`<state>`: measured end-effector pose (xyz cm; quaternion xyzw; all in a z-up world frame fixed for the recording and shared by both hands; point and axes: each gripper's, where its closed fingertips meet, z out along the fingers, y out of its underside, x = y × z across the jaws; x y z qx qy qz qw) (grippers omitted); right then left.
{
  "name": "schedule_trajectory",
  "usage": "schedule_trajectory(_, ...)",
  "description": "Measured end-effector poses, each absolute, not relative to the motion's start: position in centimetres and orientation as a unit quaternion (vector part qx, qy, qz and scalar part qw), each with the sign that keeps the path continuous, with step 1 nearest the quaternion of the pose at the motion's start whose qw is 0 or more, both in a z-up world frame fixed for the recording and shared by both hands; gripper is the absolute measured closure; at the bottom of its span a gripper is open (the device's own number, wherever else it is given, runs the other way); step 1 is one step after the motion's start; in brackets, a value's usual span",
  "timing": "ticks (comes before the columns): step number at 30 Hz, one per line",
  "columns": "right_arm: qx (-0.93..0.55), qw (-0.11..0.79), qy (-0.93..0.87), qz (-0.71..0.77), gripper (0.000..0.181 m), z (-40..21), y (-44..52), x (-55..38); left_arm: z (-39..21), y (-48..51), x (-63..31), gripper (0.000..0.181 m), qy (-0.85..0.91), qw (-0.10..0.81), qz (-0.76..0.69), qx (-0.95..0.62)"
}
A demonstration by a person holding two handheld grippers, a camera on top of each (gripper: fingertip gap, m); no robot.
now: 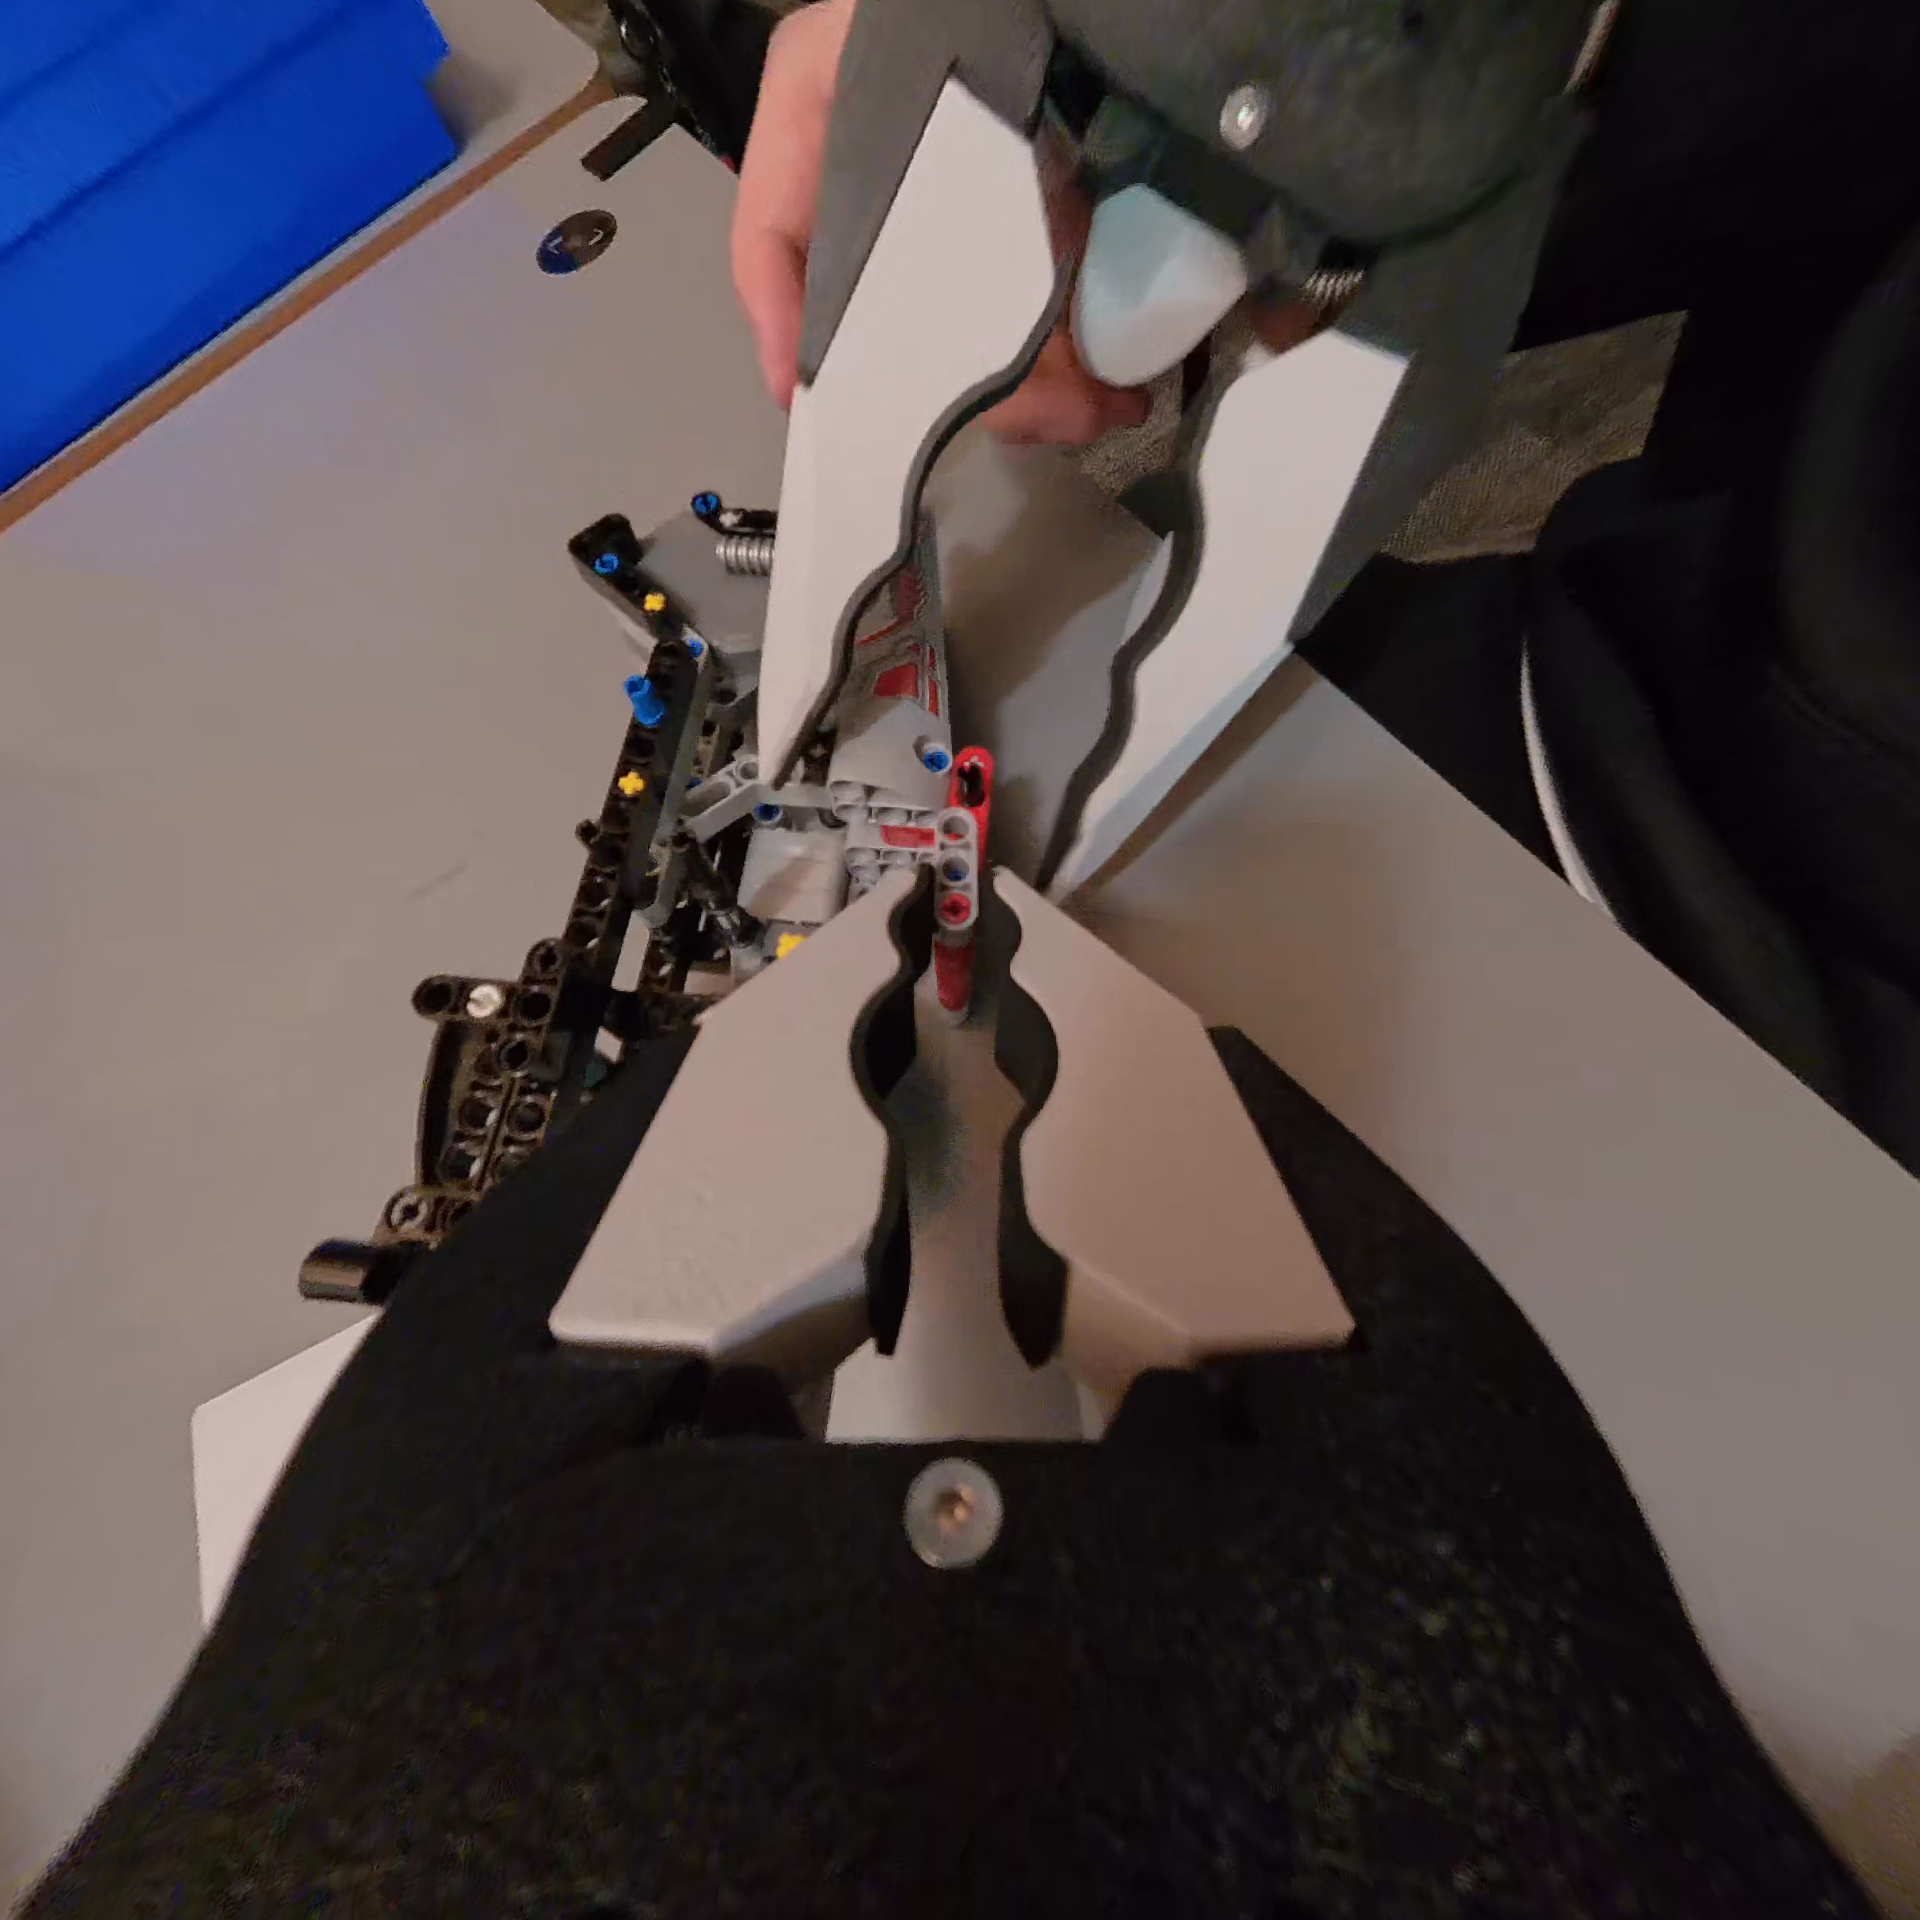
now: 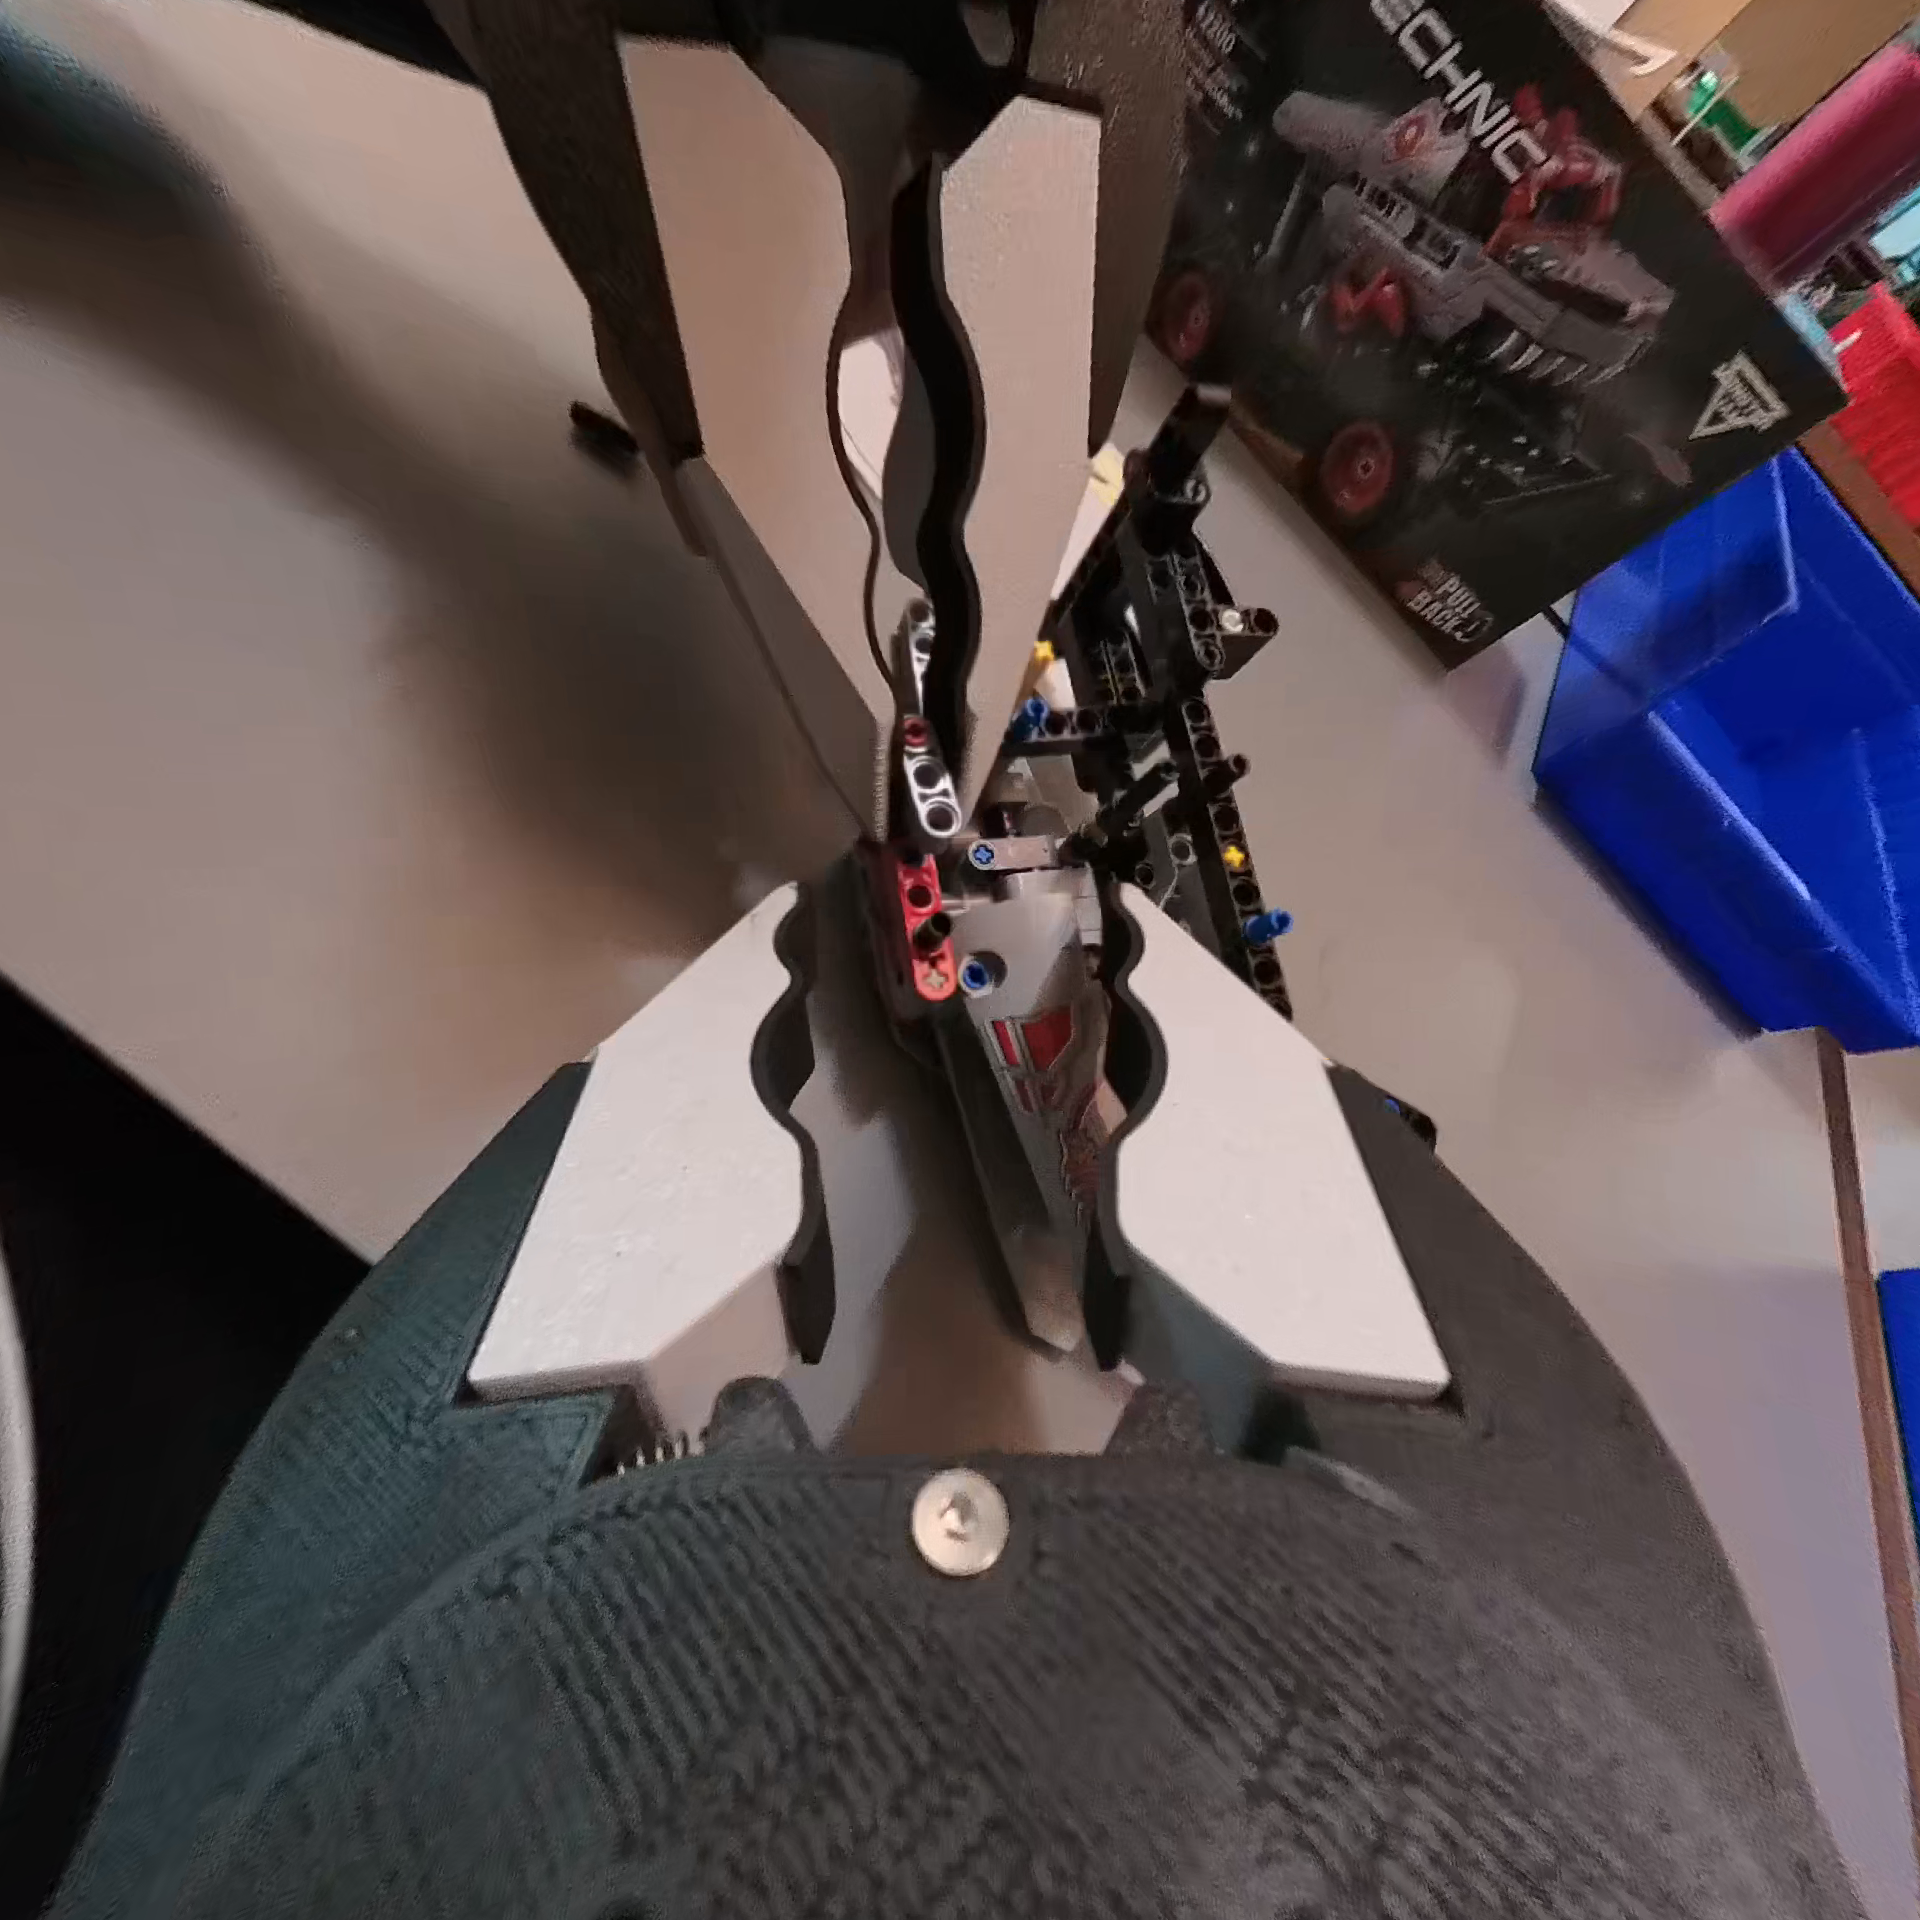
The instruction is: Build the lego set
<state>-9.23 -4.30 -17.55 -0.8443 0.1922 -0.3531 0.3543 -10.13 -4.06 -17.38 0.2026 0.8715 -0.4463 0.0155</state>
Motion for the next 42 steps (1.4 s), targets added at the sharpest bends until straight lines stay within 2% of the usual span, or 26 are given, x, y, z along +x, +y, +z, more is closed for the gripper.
schedule_trajectory(3, -0.861, 0.310, 0.164, -0.368, 0.137, -18.0, -4.8, -7.9, -17.5, -4.0, -9.4, 0.176, 0.875, 0.024, -0.444, 0.190)
schedule_trajectory(6, -0.863, 0.323, 0.133, -0.364, 0.140, -18.0, -4.5, -7.0, -17.4, -4.0, -8.4, 0.173, 0.876, 0.041, -0.454, 0.161)
schedule_trajectory(10, -0.846, 0.324, 0.143, -0.398, 0.131, -17.5, -5.7, -5.3, -17.5, -4.6, -6.8, 0.173, 0.879, 0.057, -0.464, 0.095)
schedule_trajectory(14, -0.835, 0.311, 0.123, -0.436, 0.127, -17.9, -5.6, -6.0, -19.1, -4.0, -6.8, 0.156, 0.902, 0.063, -0.415, 0.105)
schedule_trajectory(17, -0.822, 0.296, 0.106, -0.475, 0.121, -18.3, -5.6, -6.3, -19.9, -4.5, -6.6, 0.161, 0.902, 0.083, -0.408, 0.110)
schedule_trajectory(19, -0.812, 0.284, 0.094, -0.501, 0.126, -18.1, -5.5, -6.1, -19.9, -5.1, -6.4, 0.173, 0.898, 0.096, -0.418, 0.102)
schedule_trajectory(23, -0.802, 0.264, 0.076, -0.530, 0.127, -18.0, -5.7, -5.6, -19.5, -5.4, -6.2, 0.174, 0.898, 0.078, -0.430, 0.059)
schedule_trajectory(25, -0.795, 0.247, 0.063, -0.551, 0.123, -17.8, -6.0, -5.4, -18.6, -5.5, -6.3, 0.174, 0.893, 0.035, -0.449, 0.012)
schedule_trajectory(28, -0.788, 0.219, 0.036, -0.575, 0.112, -17.3, -6.3, -5.3, -16.6, -5.5, -6.4, 0.174, 0.872, -0.083, -0.473, -0.091)
schedule_trajectory(34, -0.782, 0.242, 0.031, -0.574, 0.101, -15.2, -5.6, -4.7, -14.3, -4.3, -7.5, 0.174, 0.821, -0.289, -0.453, -0.193)
schedule_trajectory(37, -0.786, 0.277, 0.020, -0.553, 0.106, -14.0, -4.6, -4.8, -13.6, -3.8, -7.6, 0.173, 0.804, -0.328, -0.451, -0.208)
schedule_trajectory(39, -0.803, 0.281, 0.000, -0.526, 0.109, -14.1, -3.9, -5.1, -13.5, -3.5, -7.7, 0.173, 0.803, -0.335, -0.448, -0.205)
schedule_trajectory(40, -0.812, 0.281, -0.021, -0.511, 0.117, -14.4, -3.5, -5.3, -13.4, -3.4, -7.6, 0.173, 0.803, -0.336, -0.448, -0.204)
schedule_trajectory(42, -0.820, 0.278, -0.042, -0.499, 0.118, -14.5, -3.2, -5.2, -13.3, -3.3, -7.4, 0.172, 0.800, -0.336, -0.451, -0.208)
